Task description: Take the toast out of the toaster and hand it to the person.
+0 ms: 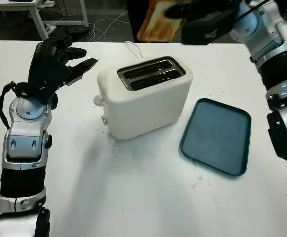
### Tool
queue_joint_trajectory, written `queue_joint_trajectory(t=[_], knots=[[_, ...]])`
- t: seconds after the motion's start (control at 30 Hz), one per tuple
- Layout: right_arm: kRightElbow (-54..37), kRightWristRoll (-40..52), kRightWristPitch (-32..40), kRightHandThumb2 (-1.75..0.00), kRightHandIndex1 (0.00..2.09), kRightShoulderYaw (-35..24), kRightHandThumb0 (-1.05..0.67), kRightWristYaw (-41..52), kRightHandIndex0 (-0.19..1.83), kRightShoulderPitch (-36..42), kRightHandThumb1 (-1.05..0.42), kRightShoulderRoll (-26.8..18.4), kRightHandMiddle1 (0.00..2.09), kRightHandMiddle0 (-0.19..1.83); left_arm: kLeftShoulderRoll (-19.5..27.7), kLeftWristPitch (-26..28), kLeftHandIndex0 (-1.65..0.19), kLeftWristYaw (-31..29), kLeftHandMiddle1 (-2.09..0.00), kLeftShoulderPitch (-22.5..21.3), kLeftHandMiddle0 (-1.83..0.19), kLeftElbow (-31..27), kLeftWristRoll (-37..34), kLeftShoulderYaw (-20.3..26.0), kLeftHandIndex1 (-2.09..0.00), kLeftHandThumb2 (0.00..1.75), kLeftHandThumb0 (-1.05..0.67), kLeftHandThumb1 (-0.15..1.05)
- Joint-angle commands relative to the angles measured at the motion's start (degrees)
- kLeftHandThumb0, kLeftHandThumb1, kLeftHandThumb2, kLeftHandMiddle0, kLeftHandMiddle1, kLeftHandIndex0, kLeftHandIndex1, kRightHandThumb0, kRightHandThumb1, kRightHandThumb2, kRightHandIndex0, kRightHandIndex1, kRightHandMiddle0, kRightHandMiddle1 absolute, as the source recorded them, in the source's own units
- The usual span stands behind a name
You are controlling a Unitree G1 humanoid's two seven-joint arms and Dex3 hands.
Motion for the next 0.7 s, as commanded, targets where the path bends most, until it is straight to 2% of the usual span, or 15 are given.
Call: queue_joint_trajectory(t=[0.0, 0.07, 0.17, 0.3, 0.33, 0.4, 0.43, 0.5, 0.63, 0.67], knots=[[1.5, 2.2, 2.5, -0.46, 1.75, -1.6, -0.51, -0.1, 0.95, -2.2, -0.92, -1.1, 1.58, 0.71, 0.3, -0.6, -0.37, 0.2, -0.90, -0.7, -0.24, -0.1, 0.4, -0.1, -0.47, 0.01, -0.31, 0.91], [3.6, 3.0, 2.6, -0.49, 1.75, -2.2, -0.51, -0.9, 1.01, -2.8, -0.92, -1.6, 1.71, 0.77, 0.4, -0.7, -0.36, 0.0, -0.90, -0.5, -0.23, -0.1, 0.3, 0.0, -0.47, 0.01, -0.31, 0.91], [6.8, 5.9, 3.5, -0.48, 1.75, -4.8, -0.50, -2.7, 1.07, -2.6, -0.92, -2.3, 1.74, 0.83, 0.5, -1.0, -0.36, 0.0, -0.91, -0.4, -0.23, -0.1, 0.2, 0.2, -0.47, 0.01, -0.32, 0.91], [10.0, 7.7, 7.7, -0.46, 1.75, -7.1, -0.47, -8.9, 0.97, -0.5, -0.92, -3.2, 1.73, 0.71, 0.5, -0.9, -0.34, -0.1, -0.91, -0.2, -0.22, 0.0, 0.0, 0.4, -0.47, 0.01, -0.32, 0.92], [11.1, 8.4, 9.8, -0.44, 1.75, -7.8, -0.47, -10.0, 0.95, 0.0, -0.92, -3.1, 1.69, 0.70, 0.6, -1.1, -0.34, -0.2, -0.91, -0.2, -0.21, 0.1, 0.0, 0.5, -0.47, 0.01, -0.32, 0.92], [13.0, 12.1, 12.8, -0.43, 1.75, -10.9, -0.48, -9.3, 0.87, 1.0, -0.92, -2.2, 1.41, 0.69, 0.7, -1.6, -0.35, -0.3, -0.91, -0.1, -0.22, 0.3, 0.0, 0.5, -0.47, 0.01, -0.33, 0.91], [13.9, 14.1, 13.3, -0.43, 1.75, -12.5, -0.47, -9.0, 0.83, 2.1, -0.92, -1.8, 1.38, 0.68, 0.6, -1.9, -0.35, -0.3, -0.92, -0.1, -0.22, 0.5, 0.0, 0.5, -0.47, 0.01, -0.33, 0.91], [15.1, 15.9, 14.6, -0.42, 1.75, -13.9, -0.39, -9.7, 0.82, 3.9, -0.92, -1.0, 1.67, 0.61, 0.5, -2.2, -0.35, -0.3, -0.92, -0.1, -0.22, 0.8, 0.0, 0.5, -0.48, 0.01, -0.34, 0.91], [16.0, 19.2, 18.1, -0.39, 1.75, -16.7, -0.28, -11.3, 0.79, 6.8, -0.92, 1.3, 1.74, 0.57, 0.2, -2.2, -0.34, -0.3, -0.93, -0.3, -0.22, 0.9, -0.2, 0.4, -0.48, 0.01, -0.34, 0.91], [16.1, 19.6, 18.3, -0.39, 1.75, -17.0, -0.25, -11.9, 0.64, 7.5, -0.92, 1.7, 1.70, 0.48, 0.2, -2.4, -0.34, -0.3, -0.93, -0.3, -0.22, 0.9, -0.1, 0.3, -0.48, 0.01, -0.34, 0.91]])
